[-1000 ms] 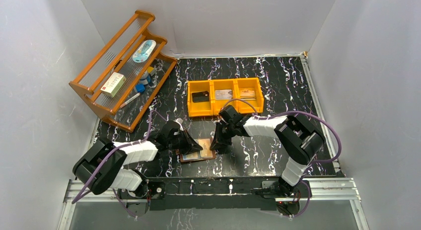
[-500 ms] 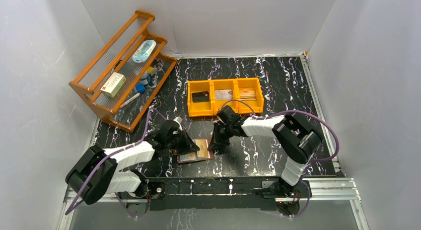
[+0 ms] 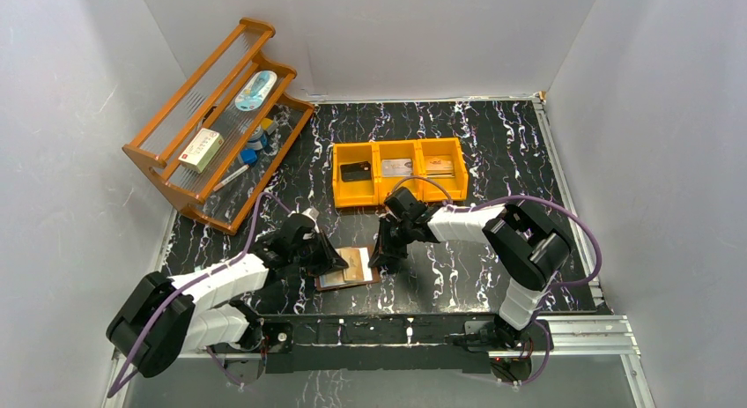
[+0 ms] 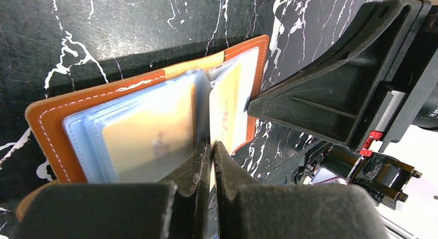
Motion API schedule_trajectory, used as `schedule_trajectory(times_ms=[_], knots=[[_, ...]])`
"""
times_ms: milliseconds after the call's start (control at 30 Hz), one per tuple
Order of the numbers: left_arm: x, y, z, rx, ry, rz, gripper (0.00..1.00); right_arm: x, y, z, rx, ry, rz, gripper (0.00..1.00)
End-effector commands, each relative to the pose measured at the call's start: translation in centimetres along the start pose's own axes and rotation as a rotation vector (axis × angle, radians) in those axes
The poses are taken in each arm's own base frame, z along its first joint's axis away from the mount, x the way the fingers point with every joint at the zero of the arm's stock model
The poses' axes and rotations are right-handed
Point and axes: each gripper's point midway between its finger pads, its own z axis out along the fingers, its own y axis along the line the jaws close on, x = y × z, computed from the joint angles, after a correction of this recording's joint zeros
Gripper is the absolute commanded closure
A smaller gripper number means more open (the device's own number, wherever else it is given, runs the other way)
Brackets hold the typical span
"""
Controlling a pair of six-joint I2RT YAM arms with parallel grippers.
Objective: Take the credit cards out of the card holder
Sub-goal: Remove the credit card from the card holder.
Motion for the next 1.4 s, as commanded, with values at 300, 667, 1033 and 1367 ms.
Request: schedule_trajectory(times_ms=[300,667,1033,1367], knots=[[-0.2,0.2,0.3,-0.025,0.019,0.022,0.98,0.1,-1.8,0.2,0.084,-0.02,-0.055,0.87],[0.0,0.3,0.3,-0.015,0.023,0.012,0.97,-0.5,5.2,-0.4,-0.099,-0.019,-0.195,0.75],[-0.4,-0.3,-0.2,-0.003,0.007,0.034,0.83,2.1,-3.6,1.9,0.174,0.057,-0.061,0.8],[-0.6,-1.3,-0.4,0.053,-0.006,0.046,1.0,1.7,-3.9,1.7,0.203,0.035,-0.033,0.82]])
